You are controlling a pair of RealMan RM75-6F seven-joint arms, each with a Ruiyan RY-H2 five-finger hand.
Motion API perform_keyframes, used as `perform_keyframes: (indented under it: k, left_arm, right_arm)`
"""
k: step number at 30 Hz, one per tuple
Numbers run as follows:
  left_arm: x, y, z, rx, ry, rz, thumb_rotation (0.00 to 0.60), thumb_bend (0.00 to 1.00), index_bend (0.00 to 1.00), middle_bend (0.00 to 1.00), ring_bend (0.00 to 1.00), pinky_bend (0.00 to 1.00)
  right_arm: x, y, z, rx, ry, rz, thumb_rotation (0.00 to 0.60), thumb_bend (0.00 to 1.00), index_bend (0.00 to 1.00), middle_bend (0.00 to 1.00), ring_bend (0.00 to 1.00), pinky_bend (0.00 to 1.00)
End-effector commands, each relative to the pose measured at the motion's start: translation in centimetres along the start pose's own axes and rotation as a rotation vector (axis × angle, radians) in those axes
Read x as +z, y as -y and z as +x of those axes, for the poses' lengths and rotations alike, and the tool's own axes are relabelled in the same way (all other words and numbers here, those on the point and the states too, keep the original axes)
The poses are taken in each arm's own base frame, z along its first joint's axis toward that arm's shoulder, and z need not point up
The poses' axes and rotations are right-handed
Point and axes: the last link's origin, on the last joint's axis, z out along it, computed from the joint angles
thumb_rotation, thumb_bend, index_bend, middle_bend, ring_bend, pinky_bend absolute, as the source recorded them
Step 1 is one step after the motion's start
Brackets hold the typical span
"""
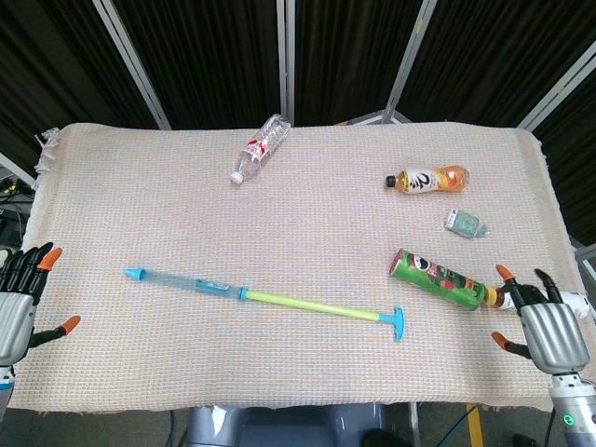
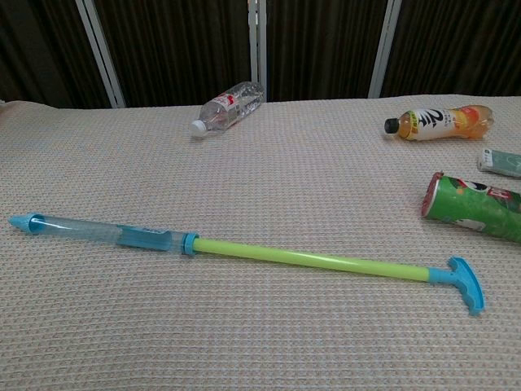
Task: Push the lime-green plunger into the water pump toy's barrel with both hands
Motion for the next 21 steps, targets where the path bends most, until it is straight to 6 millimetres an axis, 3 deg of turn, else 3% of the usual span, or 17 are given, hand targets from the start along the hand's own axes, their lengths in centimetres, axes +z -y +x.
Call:
perform_keyframes:
  k: [1,3,9,15,21]
  left_arm:
    - [0.5,0.2,-0.4,0.007,0.015,0.008,0.600,0.00,0.00,0.00,0.00,0.00]
    - [0.8,0.4,-0.7,0.012,0.025,0.020,0.600,0.00,0.00,0.00,0.00,0.00]
    - [1.7,0.9,-1.4,0.031,0.047,0.044,0.600,0.00,0.00,0.00,0.00,0.00]
    - [2.0,1.0,-2.0,0.047,0.065,0.053,0.600,0.00,0.00,0.00,0.00,0.00]
    - [2.3,1.1,-2.1,0.058,0.071,0.056,0.600,0.00,0.00,0.00,0.00,0.00]
  right_arm:
    - [2.8,3.0,-1.6,0.078,0.167,0.125,0.600,0.00,0.05,0.89,0.91,0.96]
    - [4.6,4.7,-2.0,0.105,0.243,0.187,0.600,0.00,0.13,0.93,0.95,1.00]
    - [9.2,8.0,-4.1,0.074,0.334,0.273,0.600,0.00,0.36,0.98,1.00,1.00]
    - [11.8,9.9,-6.3,0.072,0.414,0.254,0.600,0.13,0.37,0.99,1.00,1.00]
    - [12.2,11.5,-8.0,0.082,0.439,0.220,0.600,0.16,0.43,0.99,1.00,1.00]
